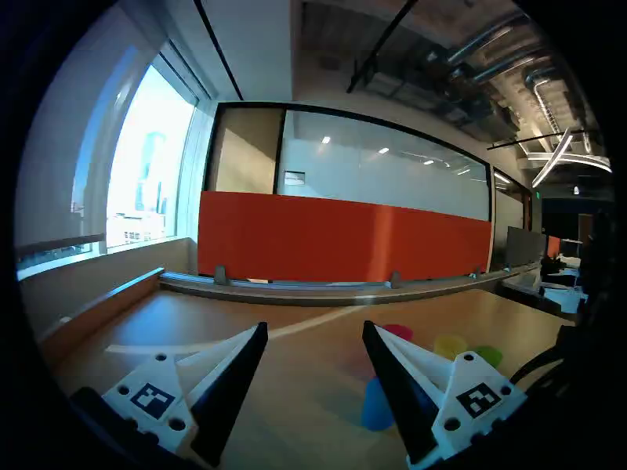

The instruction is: Pour water

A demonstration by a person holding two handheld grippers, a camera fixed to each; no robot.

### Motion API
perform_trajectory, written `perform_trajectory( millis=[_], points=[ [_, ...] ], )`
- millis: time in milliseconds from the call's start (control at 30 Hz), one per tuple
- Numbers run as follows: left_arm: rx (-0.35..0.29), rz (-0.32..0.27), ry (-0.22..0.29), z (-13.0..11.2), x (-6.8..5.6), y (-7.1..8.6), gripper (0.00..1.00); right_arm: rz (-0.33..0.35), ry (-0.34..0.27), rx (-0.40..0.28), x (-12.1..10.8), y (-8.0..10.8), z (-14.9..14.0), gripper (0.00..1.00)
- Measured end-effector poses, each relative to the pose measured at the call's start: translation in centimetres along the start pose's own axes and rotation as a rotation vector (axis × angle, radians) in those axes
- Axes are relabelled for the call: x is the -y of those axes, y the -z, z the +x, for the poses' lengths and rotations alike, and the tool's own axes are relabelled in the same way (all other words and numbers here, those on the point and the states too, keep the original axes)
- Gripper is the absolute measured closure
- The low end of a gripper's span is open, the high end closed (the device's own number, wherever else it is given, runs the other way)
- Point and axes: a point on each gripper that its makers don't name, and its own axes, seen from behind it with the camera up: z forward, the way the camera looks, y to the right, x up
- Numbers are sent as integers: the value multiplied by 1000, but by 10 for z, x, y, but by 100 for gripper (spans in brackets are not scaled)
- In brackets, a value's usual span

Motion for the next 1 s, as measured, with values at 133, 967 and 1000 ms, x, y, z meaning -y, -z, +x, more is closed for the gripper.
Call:
perform_trajectory(
  millis=[133,967,1000],
  points=[
    [-20,49,-9,-5,5,6,10,-68,-11,-10,-11,7,-6,1],
    [-58,217,-14,-45,28,31,10,-213,-67,23,-27,14,-40,1],
    [-58,219,-12,-47,29,31,10,-218,-72,24,-28,14,-41,1]
  ],
)
